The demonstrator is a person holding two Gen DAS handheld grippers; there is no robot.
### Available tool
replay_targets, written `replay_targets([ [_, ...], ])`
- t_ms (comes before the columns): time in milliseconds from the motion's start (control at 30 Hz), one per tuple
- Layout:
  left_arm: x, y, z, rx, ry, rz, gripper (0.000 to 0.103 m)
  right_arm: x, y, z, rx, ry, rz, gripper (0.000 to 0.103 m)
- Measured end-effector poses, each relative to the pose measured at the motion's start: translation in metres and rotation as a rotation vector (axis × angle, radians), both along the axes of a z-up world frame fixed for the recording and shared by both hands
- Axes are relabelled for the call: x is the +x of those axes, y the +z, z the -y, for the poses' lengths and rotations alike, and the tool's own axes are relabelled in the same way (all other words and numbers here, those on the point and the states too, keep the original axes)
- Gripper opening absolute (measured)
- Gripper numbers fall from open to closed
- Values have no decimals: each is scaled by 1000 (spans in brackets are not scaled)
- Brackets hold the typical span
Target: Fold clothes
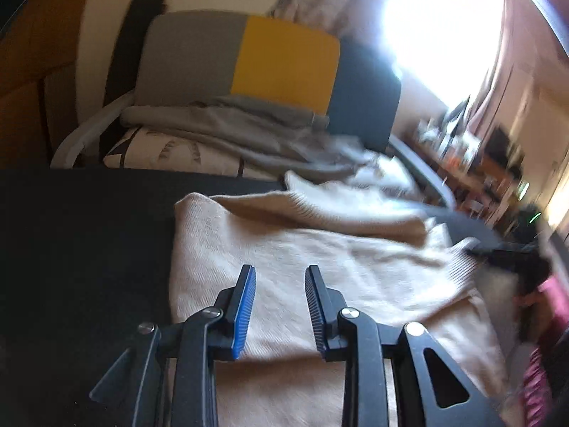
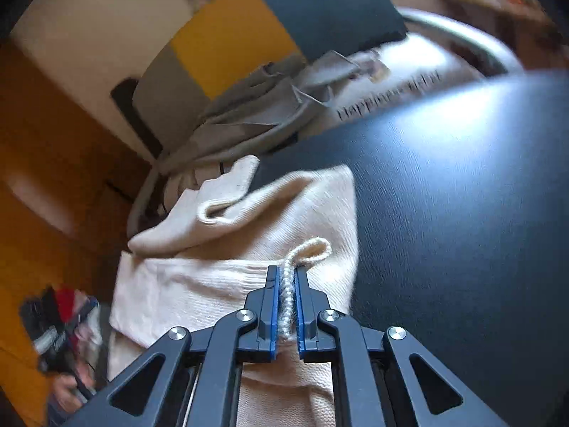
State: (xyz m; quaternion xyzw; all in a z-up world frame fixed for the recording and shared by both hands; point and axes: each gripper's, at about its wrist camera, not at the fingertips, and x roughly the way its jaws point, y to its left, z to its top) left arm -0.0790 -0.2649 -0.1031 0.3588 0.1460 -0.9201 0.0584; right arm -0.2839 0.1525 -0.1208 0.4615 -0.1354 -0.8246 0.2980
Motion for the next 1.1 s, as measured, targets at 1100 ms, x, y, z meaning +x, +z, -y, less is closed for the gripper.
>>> replay_targets([
  [1100,-36,-48,46,-61,79,169,32,50,-34,51,380,120,-165,37],
])
